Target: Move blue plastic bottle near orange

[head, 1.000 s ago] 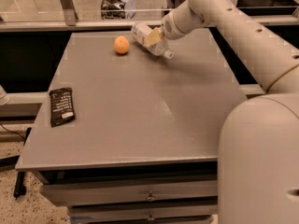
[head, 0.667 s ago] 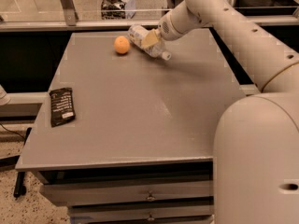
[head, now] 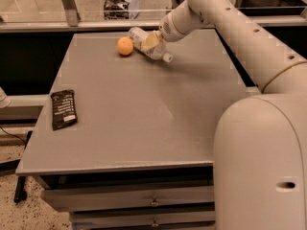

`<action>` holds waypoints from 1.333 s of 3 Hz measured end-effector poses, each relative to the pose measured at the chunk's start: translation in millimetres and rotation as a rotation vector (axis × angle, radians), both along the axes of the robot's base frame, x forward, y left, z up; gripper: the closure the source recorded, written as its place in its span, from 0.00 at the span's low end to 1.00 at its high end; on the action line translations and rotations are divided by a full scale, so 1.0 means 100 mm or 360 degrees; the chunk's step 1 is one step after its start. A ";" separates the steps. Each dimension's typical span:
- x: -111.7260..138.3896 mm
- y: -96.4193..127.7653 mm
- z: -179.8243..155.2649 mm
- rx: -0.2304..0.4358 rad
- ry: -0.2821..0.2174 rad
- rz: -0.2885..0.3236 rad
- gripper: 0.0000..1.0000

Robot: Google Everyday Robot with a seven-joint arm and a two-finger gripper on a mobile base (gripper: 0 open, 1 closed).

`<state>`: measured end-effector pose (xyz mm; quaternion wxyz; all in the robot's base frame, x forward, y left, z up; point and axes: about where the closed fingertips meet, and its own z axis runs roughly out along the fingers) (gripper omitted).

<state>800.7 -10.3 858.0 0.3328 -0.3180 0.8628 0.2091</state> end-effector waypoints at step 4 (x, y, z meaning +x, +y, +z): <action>-0.19 -0.06 0.14 -0.0012 -0.0029 0.0111 0.00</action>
Offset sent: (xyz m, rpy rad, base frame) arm -0.0076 -0.0020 0.0122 0.0115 0.0012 0.0386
